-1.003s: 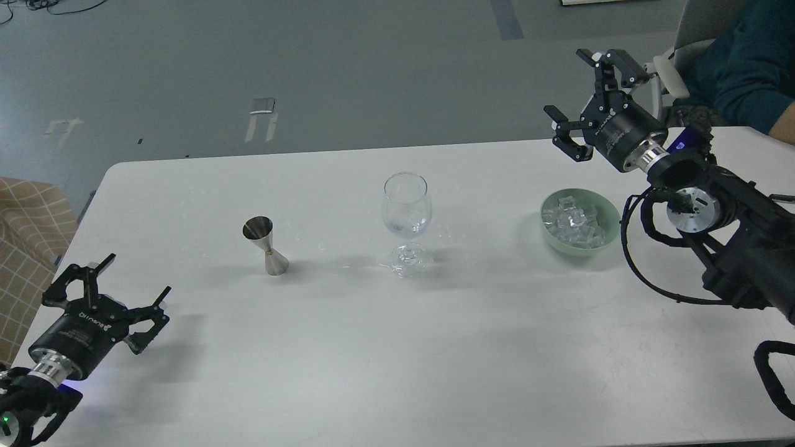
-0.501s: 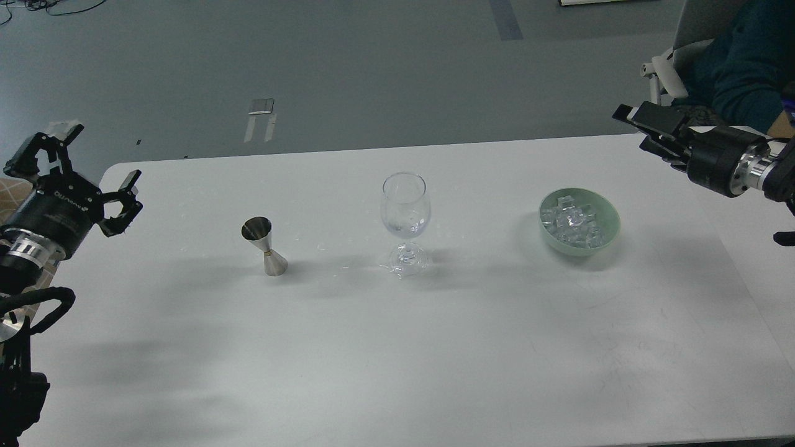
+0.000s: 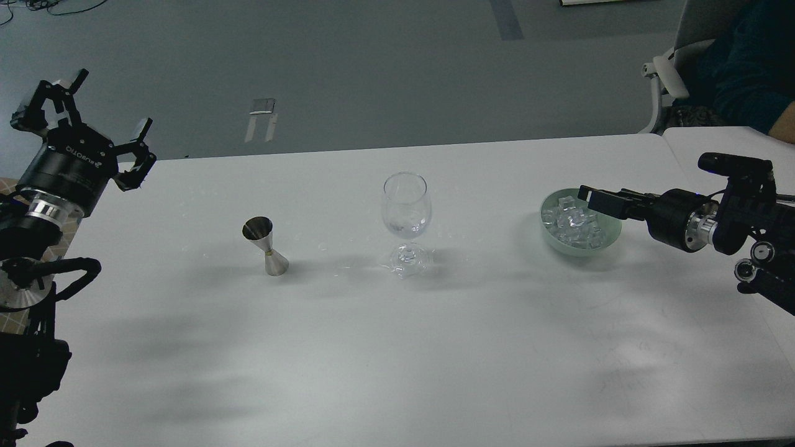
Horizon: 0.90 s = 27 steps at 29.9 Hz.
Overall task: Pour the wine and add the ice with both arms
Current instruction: 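Reach the right gripper into the green bowl and grasp ice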
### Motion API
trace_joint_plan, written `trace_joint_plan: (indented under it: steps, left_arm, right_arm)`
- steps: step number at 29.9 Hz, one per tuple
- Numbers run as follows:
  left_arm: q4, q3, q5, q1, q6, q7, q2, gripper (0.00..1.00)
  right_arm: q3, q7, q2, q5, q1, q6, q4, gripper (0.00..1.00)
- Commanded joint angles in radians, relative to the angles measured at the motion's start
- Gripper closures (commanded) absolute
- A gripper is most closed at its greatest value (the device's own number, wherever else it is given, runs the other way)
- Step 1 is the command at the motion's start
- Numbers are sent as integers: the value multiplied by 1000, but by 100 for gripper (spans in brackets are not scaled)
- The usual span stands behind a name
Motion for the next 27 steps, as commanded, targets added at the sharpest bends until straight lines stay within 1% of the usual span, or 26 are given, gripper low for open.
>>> trace_joint_plan:
  steps: [1, 2, 3, 4, 14, 22, 23, 24, 25, 26, 27]
  left_arm:
    - [-7, 0, -1, 3, 0, 0, -3, 2]
    - [-7, 0, -1, 4, 0, 0, -4, 2]
    - [-8, 0, -1, 6, 0, 0, -4, 2]
    - [-10, 0, -1, 7, 0, -2, -6, 2]
    - [-15, 0, -1, 10, 0, -2, -23, 2]
    - [-15, 0, 0, 10, 0, -2, -29, 2]
    - [-15, 1, 0, 10, 0, -2, -29, 2]
    - [-15, 0, 0, 10, 0, -2, -29, 2]
    - [-16, 1, 0, 10, 0, -2, -29, 2]
    - [-16, 0, 0, 10, 0, -2, -29, 2]
    - [-16, 0, -1, 10, 0, -2, -29, 2]
  right_arm:
    - [-15, 0, 31, -38, 6, -15, -35, 21]
    - [-18, 0, 34, -44, 8, -17, -40, 26]
    - [-27, 0, 43, -56, 9, -17, -45, 39]
    - [-33, -2, 48, -59, 11, -17, -51, 44]
    - [-41, -3, 103, -59, 12, -20, -104, 44]
    - [-44, -9, 121, -68, 14, -18, -134, 44]
    - [-44, -11, 123, -79, 14, -20, -137, 46]
    - [-54, -10, 123, -88, 14, -20, -137, 53]
    - [-64, -9, 123, -88, 15, -20, -135, 56]
    - [-81, -9, 123, -90, 20, -21, -137, 64]
    - [-85, -9, 123, -90, 20, -21, -137, 68]
